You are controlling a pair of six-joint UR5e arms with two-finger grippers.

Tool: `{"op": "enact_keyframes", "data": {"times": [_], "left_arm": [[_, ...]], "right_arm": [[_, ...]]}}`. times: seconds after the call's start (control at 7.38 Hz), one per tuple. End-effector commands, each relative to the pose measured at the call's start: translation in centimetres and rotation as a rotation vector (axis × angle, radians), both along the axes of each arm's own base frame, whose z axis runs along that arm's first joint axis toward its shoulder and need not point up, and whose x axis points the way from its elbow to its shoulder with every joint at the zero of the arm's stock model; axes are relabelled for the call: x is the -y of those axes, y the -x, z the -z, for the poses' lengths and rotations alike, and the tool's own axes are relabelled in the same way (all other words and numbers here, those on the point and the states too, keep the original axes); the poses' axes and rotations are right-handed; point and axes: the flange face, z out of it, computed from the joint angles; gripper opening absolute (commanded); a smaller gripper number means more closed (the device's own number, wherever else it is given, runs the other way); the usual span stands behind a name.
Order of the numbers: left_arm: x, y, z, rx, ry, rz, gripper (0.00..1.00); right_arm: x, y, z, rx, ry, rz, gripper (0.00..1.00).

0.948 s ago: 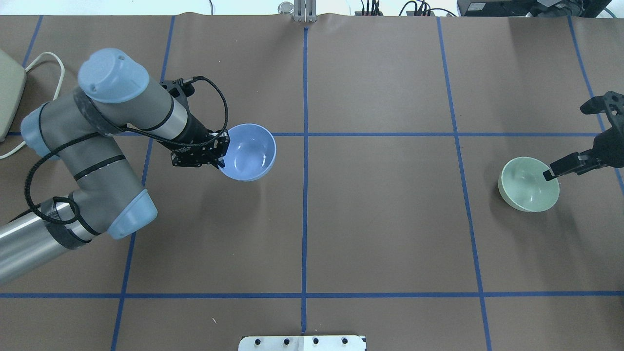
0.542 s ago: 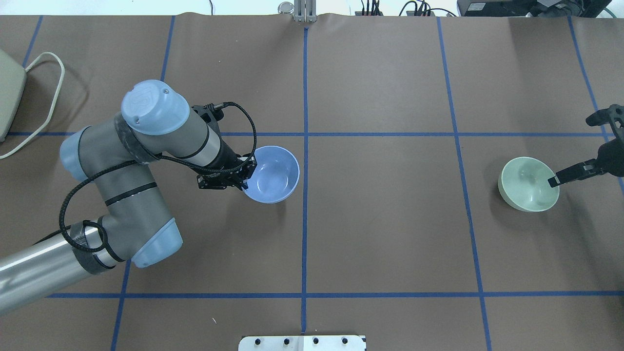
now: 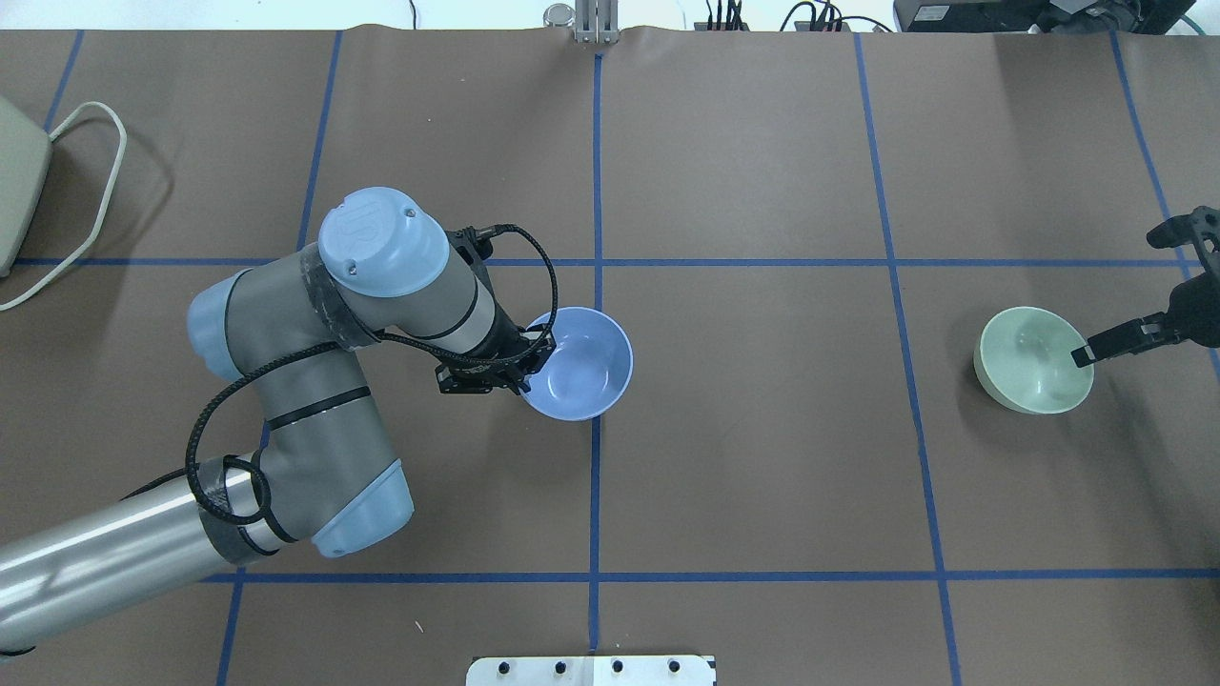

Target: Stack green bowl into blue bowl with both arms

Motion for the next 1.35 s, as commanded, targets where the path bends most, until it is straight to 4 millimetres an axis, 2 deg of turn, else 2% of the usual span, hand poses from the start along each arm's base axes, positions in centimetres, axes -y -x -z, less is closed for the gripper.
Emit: {"op": "enact_keyframes", "data": {"times": [0.0,0.14,0.54,0.95,1.22], "left_arm": [[0.2,-2.2,0.2,0.025,-0.007,0.005,0.01],[-0.3,-2.7,0.4,0.024,-0.012,-0.001,0.01],[-0.4,-3.4,0.2,0.029,-0.011,-0.008,0.01],[-0.4,-3.4,0.2,0.028,-0.013,-0.009,0.05],[-0.4,-3.4,0.3,0.027,-0.015,-0.01,0.05]], "right_arm": [[0.0,0.3,0.3,0.003,0.016,-0.009,0.98],[-0.1,0.6,0.4,0.005,0.019,-0.006,0.96],[-0.2,1.8,0.9,0.007,0.018,0.012,0.79],[0.1,2.2,1.4,0.013,0.012,0.015,0.53],[0.3,2.3,1.6,0.016,0.009,0.017,0.47]]}}
